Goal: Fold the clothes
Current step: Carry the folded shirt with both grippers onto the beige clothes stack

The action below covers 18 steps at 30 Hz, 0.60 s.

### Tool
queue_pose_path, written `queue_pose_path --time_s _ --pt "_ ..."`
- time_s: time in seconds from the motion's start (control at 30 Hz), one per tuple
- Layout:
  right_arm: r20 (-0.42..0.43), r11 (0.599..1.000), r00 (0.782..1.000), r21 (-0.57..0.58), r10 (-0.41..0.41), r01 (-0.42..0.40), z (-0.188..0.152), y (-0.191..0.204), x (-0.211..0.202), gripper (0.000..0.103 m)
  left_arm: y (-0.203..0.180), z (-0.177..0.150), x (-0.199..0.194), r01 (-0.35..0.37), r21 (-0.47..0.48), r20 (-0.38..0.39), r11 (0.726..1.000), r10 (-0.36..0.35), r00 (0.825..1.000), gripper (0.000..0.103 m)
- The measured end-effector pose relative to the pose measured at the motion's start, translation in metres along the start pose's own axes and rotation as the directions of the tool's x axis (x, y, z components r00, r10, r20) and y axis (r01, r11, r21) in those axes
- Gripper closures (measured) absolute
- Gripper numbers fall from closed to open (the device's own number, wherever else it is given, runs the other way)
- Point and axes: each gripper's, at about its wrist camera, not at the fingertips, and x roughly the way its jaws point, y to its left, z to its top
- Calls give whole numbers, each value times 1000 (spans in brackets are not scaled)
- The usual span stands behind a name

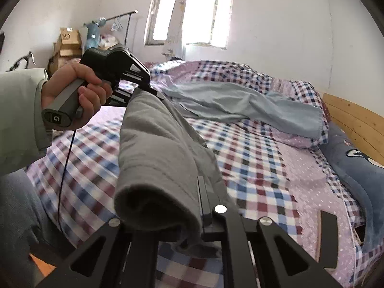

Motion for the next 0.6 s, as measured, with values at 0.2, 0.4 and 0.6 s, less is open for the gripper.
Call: queue_pose_path --time_s 0.2,0.4,0.6 --pt "43 995 994 27 99 -101 41 26 4 95 0 32 -70 -40 22 88 999 38 995 97" --pt "85 976 973 12 214 -216 92 62 32 95 25 75 -148 -93 13 189 996 89 978 97" --pt "97 945 940 -45 326 -323 146 125 81 95 66 117 -225 -187 -32 296 982 188 936 97"
